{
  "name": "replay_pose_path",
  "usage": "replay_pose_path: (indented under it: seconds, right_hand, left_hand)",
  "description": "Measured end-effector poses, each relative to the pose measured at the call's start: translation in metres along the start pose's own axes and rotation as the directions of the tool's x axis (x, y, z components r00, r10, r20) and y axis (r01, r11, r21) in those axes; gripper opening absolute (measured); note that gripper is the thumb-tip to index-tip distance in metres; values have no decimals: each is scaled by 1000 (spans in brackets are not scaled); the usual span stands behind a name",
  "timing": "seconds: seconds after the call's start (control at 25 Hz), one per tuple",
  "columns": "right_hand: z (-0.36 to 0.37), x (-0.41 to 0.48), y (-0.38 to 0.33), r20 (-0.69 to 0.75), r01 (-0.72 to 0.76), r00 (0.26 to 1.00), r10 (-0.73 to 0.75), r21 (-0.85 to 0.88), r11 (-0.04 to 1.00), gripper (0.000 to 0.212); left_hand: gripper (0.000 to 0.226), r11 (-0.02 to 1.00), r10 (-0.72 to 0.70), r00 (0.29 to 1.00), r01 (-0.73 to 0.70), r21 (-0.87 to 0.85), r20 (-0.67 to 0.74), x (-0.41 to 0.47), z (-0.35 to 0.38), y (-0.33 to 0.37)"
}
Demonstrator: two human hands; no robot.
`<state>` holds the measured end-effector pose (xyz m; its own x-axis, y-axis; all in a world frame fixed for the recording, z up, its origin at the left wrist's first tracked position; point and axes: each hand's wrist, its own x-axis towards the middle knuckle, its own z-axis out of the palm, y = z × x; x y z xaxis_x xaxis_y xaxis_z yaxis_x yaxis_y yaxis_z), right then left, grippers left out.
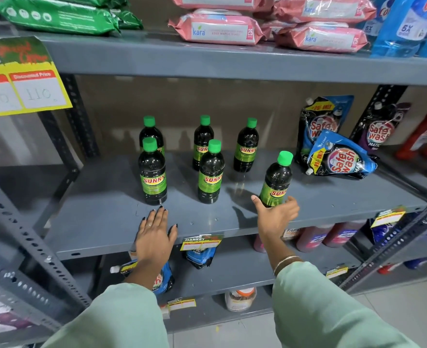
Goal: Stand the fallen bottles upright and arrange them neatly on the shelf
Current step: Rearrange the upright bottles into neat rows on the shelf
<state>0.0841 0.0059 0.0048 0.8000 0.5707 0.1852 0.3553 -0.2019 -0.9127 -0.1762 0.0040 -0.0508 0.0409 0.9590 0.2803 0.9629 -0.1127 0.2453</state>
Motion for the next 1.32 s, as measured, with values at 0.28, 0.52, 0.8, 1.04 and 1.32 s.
replay_pose_path:
  seconds: [0.28,0.52,0.8,1.04,1.32]
  right_hand:
    - [32,-48,-26,-77,-66,994,77,136,989,70]
    - [69,-68,-56,245,153,953,-176,110,982,80]
    - [100,-39,-73,436,65,893,-113,122,990,78]
    - [81,-55,-76,389,45,917,-88,119,992,60]
    - [45,-75,-57,412,80,902,-132,140,987,57]
  left_hand:
    - [46,999,-38,998,38,9,-41,-3,-8,-23]
    - [47,993,-119,992,119,-2,-52,-10,-23,-63]
    - [54,993,-104,991,108,49,-80,-16,-32,-95]
    - [55,996,-83,994,85,22,-69,-17,-29,-97]
    - [48,996,-93,994,94,7,-52,-17,-31,-94]
